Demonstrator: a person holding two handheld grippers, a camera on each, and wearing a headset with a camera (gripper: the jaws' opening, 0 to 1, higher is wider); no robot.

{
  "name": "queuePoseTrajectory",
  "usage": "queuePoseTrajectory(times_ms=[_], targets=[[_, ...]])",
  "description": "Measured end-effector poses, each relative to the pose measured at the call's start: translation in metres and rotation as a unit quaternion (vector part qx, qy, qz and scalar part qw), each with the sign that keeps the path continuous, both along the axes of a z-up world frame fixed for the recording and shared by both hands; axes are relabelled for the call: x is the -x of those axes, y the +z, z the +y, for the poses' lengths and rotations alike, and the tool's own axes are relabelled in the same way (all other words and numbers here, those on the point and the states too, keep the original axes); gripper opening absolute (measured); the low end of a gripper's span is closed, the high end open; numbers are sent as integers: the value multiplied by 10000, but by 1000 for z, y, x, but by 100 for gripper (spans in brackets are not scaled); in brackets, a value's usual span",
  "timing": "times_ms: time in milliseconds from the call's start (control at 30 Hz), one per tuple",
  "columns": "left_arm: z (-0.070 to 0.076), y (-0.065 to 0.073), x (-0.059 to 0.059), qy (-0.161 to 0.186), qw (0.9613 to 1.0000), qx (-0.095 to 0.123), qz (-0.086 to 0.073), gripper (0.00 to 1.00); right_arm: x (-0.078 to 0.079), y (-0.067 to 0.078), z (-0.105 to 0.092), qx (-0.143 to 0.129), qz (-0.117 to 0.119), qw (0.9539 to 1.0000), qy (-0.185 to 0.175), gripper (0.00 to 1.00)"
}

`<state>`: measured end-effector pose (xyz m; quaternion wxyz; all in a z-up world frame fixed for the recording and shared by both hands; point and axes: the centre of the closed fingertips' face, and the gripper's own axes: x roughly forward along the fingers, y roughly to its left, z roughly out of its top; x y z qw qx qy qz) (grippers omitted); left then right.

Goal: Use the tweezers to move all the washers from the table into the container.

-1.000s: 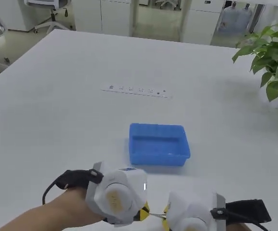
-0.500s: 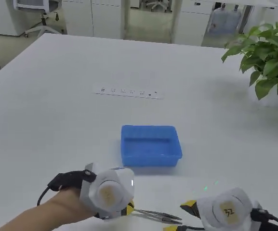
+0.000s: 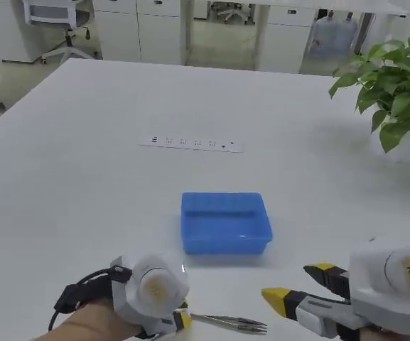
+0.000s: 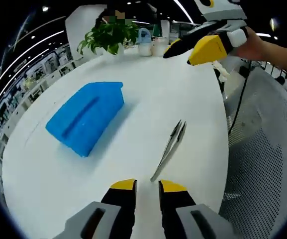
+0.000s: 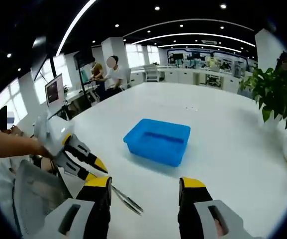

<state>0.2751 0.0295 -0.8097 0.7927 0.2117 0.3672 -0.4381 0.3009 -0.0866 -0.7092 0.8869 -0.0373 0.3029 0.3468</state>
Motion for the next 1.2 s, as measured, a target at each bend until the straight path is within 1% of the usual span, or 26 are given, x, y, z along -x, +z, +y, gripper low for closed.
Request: queuePoseTrajectory(times_ms=[33,67,100,133,200,233,267,300,333,367,400,433,467,500,533,600,667,700,767,833,900,1000,1033,1067,1133,1200], targets=[[2,6,-1,172,9997,147,-16,19,0,3,1,-24,-26,10000,-15,53],[5,17,-5,519,9978,400,-45,23,-1,6,2,-56,-56,10000,-26,55],[8,24,-6,746,9956,566,41,26,-2,9,4,-95,-103,9999,-12,56],[12,34,-6,1090,9906,800,187,28,-2,9,5,-93,-112,9999,-3,57],[19,52,-14,1498,9824,1117,23,43,-3,5,4,-23,-90,10000,-21,61],[24,64,-17,1760,9760,1282,-10,50,-3,3,3,15,-93,9999,-36,63],[25,73,-18,1828,9732,1394,-47,55,-3,2,2,35,-94,9999,-53,65],[29,87,-22,2005,9667,1572,-253,57,-3,1,0,47,-85,9999,-78,66],[32,97,-26,2176,9607,1673,-411,60,-2,1,-1,41,-81,9999,-105,67],[37,105,-28,2408,9535,1736,-512,69,-3,1,-3,23,-99,9998,-184,69],[39,109,-29,2451,9521,1737,-568,77,-4,1,-4,10,-104,9997,-241,71],[43,112,-29,2491,9510,1701,-681,81,-4,1,-5,-7,-103,9996,-266,73],[51,117,-33,2636,9467,1599,-931,85,-5,1,-6,-20,-94,9995,-310,74],[56,120,-34,2735,9434,1544,-1068,88,-5,2,-7,-20,-96,9994,-339,76],[60,122,-33,2844,9402,1498,-1126,90,-6,3,-9,-9,-122,9993,-357,78],[59,122,-31,2850,9395,1549,-1096,95,-7,5,-11,32,-194,9990,-396,81],[61,122,-30,2927,9370,1564,-1093,95,-6,4,-12,34,-185,9990,-399,82],[62,122,-29,3003,9343,1564,-1113,96,-7,4,-13,29,-175,9989,-425,82],[62,123,-27,3041,9324,1571,-1160,99,-6,4,-14,20,-184,9988,-458,85],[62,123,-26,3065,9318,1563,-1157,99,-6,3,-15,15,-169,9987,-483,86],[64,125,-26,3095,9301,1563,-1214,99,-6,3,-16,22,-182,9986,-504,87],[64,124,-26,3111,9296,1574,-1195,99,-5,1,-18,58,-163,9985,-519,87],[65,125,-26,3155,9275,1605,-1204,99,-4,0,-19,54,-153,9985,-526,88],[65,125,-26,3172,9265,1620,-1215,99,-4,-1,-19,50,-141,9985,-531,88],[66,125,-26,3184,9263,1604,-1220,99,-3,-2,-19,49,-111,9986,-516,87],[69,125,-27,3229,9250,1563,-1252,99,-3,-2,-21,75,-132,9985,-522,87]])
